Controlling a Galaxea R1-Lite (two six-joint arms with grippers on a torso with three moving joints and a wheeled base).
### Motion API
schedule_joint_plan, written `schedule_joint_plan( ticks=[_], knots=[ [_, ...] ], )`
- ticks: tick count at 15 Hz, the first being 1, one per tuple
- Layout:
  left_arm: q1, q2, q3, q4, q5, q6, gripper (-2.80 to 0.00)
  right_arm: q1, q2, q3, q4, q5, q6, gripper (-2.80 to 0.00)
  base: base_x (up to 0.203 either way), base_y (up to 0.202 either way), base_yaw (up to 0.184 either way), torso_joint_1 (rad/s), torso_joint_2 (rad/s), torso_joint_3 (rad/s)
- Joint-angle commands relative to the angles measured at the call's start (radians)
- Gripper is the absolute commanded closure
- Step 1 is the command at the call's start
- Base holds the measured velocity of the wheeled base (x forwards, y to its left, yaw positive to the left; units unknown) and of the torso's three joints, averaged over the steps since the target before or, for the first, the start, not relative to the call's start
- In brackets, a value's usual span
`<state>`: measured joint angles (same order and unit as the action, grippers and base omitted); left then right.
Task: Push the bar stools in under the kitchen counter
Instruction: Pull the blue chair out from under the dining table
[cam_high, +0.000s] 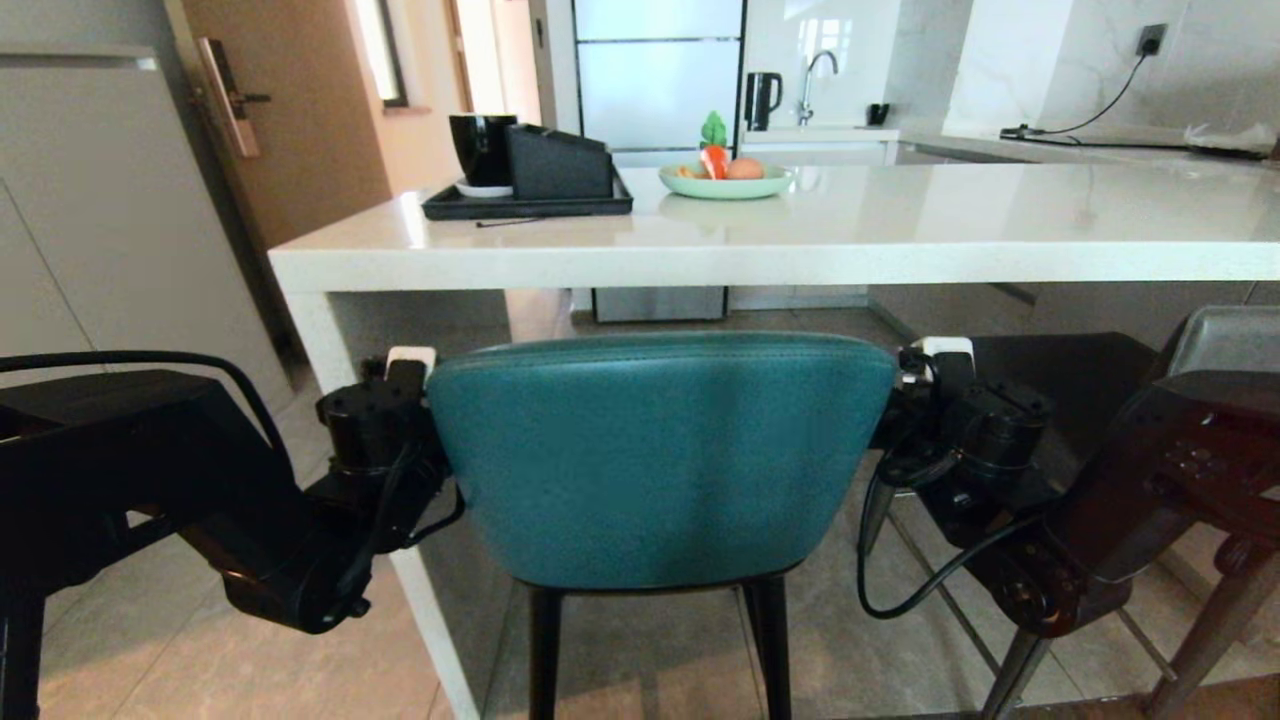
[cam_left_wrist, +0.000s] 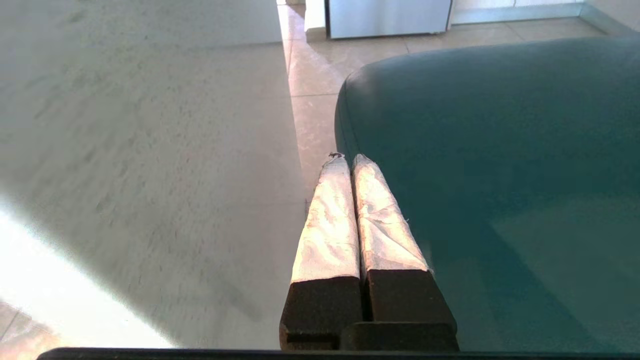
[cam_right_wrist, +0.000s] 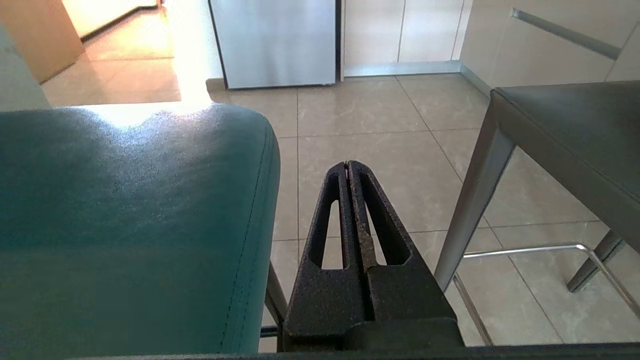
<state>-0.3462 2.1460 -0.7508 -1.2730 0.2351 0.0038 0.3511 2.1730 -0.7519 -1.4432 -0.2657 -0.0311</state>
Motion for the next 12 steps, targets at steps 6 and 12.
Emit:
schedule_joint_plan(
  ticks=[6, 12],
  knots=[
    [-0.004, 0.002, -0.004, -0.003, 0.000, 0.004, 0.00, 0.000, -0.001, 0.005, -0.005, -0.011, -0.003, 0.00, -0.191, 0.000, -0.001, 0.001, 0.00, 0.001],
    [-0.007, 0.009, -0.026, -0.002, 0.006, 0.011, 0.00, -0.008, 0.035, -0.004, 0.000, -0.018, -0.004, 0.00, -0.075, 0.000, -0.001, -0.001, 0.00, 0.001]
  ],
)
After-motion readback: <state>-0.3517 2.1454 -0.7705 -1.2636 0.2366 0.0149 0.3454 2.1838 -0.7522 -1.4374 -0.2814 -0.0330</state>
